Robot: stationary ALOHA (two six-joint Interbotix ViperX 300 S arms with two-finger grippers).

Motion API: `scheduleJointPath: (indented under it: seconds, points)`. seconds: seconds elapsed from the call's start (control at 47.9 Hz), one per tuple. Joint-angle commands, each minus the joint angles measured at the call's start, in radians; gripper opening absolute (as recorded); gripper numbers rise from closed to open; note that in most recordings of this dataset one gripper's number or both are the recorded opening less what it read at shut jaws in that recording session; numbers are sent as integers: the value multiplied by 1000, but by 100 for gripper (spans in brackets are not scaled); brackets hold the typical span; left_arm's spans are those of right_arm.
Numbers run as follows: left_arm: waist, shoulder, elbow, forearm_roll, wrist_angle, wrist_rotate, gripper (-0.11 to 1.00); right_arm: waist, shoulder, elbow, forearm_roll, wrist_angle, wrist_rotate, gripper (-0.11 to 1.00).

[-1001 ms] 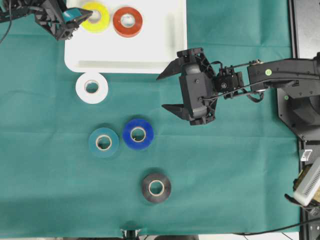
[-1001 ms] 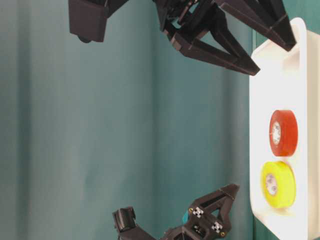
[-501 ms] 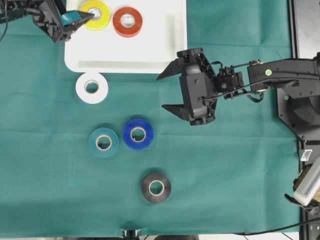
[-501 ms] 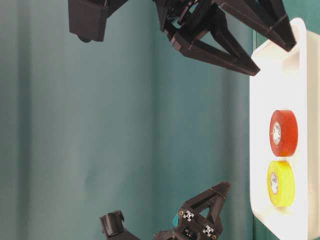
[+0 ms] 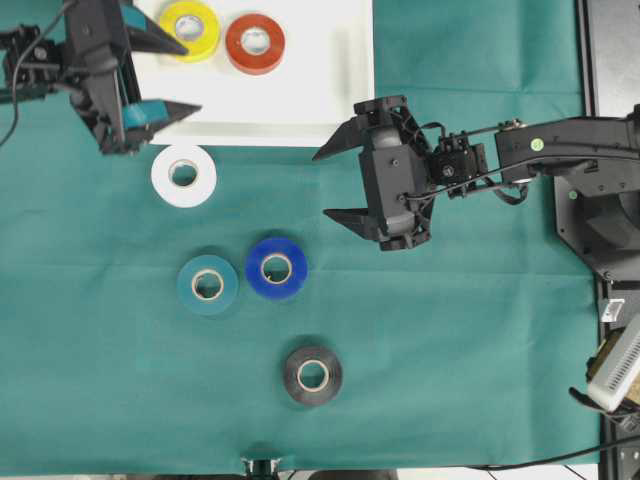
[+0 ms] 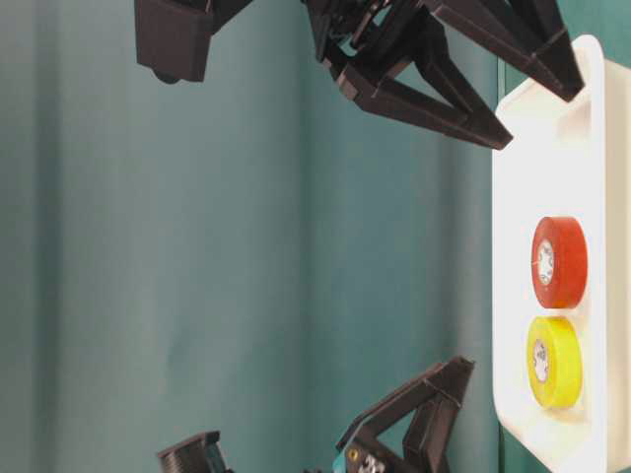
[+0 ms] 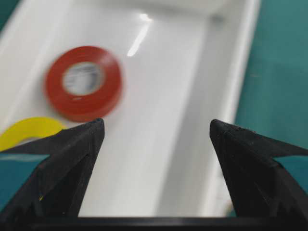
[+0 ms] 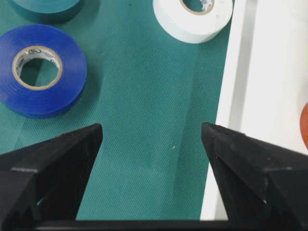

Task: Put the tape alternately from left to right into the white case.
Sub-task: 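Release the yellow tape and pull the left gripper back, then move the right gripper down toward the teal tape roll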

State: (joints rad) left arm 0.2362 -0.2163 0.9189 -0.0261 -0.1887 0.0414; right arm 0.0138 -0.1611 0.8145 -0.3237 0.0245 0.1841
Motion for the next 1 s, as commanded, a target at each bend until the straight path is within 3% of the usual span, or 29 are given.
scheduleJointPath:
  seconds: [0.0, 0.48, 0.98]
  points:
    - [-44, -34, -5, 2, -5, 0, 96, 2, -23, -8, 0, -8, 2, 84]
    - [-272, -49, 23, 2, -5, 0, 96, 3, -23, -6, 0, -20, 2, 84]
    - [-284, -49, 38, 2, -5, 0, 96, 3, -21, -8, 0, -23, 2, 84]
